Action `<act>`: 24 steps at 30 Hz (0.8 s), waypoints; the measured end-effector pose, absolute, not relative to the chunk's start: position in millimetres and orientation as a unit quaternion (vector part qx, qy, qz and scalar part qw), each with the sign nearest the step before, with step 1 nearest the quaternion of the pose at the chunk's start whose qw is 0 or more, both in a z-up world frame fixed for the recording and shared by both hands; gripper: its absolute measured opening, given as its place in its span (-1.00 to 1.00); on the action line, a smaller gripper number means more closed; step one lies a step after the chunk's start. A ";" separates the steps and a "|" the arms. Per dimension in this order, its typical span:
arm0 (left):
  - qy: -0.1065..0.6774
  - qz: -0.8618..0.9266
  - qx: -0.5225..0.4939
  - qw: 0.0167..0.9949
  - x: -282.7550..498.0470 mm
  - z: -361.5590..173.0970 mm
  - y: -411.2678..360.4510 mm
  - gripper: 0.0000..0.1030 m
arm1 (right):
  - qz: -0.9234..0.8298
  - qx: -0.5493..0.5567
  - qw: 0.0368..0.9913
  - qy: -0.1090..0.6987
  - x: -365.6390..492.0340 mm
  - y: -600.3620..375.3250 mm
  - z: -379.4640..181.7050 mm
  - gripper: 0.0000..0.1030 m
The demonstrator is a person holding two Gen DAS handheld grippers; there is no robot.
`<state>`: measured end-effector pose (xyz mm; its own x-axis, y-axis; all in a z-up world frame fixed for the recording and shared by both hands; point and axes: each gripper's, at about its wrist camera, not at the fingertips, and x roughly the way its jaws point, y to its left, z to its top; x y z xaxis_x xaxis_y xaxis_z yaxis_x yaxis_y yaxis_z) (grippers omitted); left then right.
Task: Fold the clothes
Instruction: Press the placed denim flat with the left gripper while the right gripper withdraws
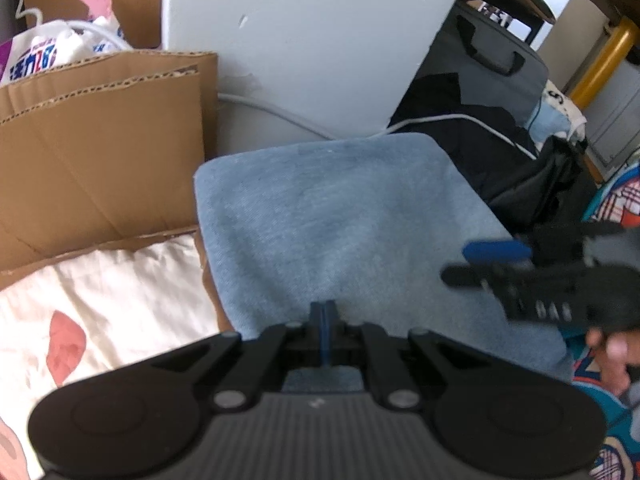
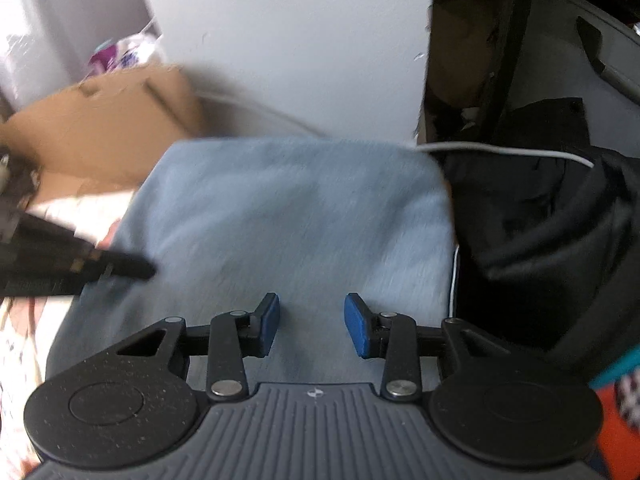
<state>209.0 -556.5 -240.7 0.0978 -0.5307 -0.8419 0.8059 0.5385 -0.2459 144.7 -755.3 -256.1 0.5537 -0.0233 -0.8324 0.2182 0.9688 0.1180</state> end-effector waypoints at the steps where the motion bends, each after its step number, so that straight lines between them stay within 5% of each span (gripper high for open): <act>1: 0.489 -0.459 0.141 0.728 208.7 -240.9 -556.6 -0.95 | -0.068 0.102 0.875 0.468 139.3 -751.3 -256.4 -0.16; 24: 0.482 -0.473 0.149 0.722 211.2 -245.7 -553.5 -0.94 | -0.166 0.178 0.878 0.411 -4.5 -697.6 -241.9 -0.17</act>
